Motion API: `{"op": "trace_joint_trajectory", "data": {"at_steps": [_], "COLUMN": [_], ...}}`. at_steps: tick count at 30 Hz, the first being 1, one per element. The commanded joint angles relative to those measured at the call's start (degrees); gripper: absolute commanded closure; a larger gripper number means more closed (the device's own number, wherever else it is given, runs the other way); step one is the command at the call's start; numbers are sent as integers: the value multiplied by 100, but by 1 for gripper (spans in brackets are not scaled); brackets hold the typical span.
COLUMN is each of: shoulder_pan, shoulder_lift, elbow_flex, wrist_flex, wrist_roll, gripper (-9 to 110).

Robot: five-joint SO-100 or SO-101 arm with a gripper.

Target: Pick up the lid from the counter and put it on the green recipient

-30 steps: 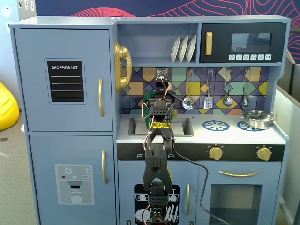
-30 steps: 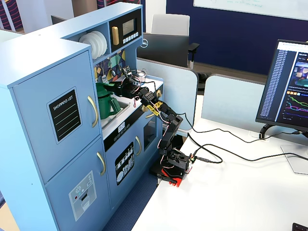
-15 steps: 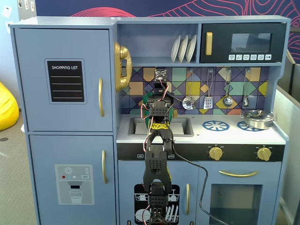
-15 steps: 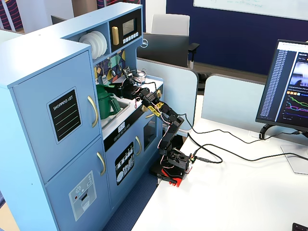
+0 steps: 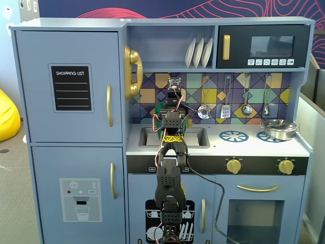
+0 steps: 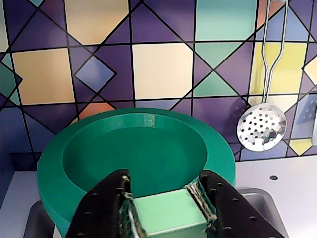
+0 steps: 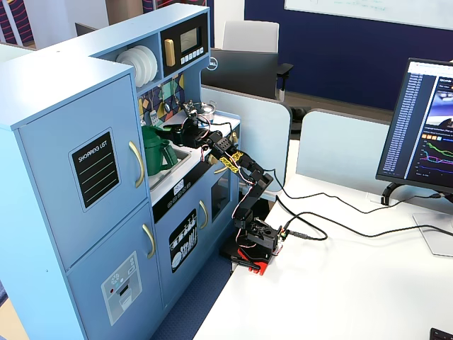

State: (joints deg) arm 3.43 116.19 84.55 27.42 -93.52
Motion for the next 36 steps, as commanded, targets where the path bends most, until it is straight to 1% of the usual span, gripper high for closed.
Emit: {"op": "trace_joint_trajectory", "data": {"at_steps": [1, 4, 6, 9, 12, 16, 19, 23, 25, 26, 29, 31, 32, 34, 36], "shoulder_pan": [-62, -44, -35, -35, -44, -105, -35, 62, 79, 53, -158, -193, -220, -229, -176], "shoulder_lift": [18, -290, -457, -360, 431, 1811, 2725, 3806, 4254, 4421, 4904, 5291, 5528, 5994, 6416], "elbow_flex": [-220, -694, -1143, -1582, -1195, -18, 1099, 2865, 3744, 4078, 5238, 6064, 6442, 7102, 7611], "wrist_flex": [-562, -633, -589, -149, 580, 1424, 1837, 1986, 2021, 2118, 2206, 2241, 2241, 2276, 2610], "wrist_roll": [185, 202, 167, 62, -35, -79, -26, 132, 290, 387, 255, 193, 325, 1002, 1204], "gripper": [72, 67, 67, 68, 69, 70, 71, 74, 79, 84, 101, 101, 101, 101, 100]}}
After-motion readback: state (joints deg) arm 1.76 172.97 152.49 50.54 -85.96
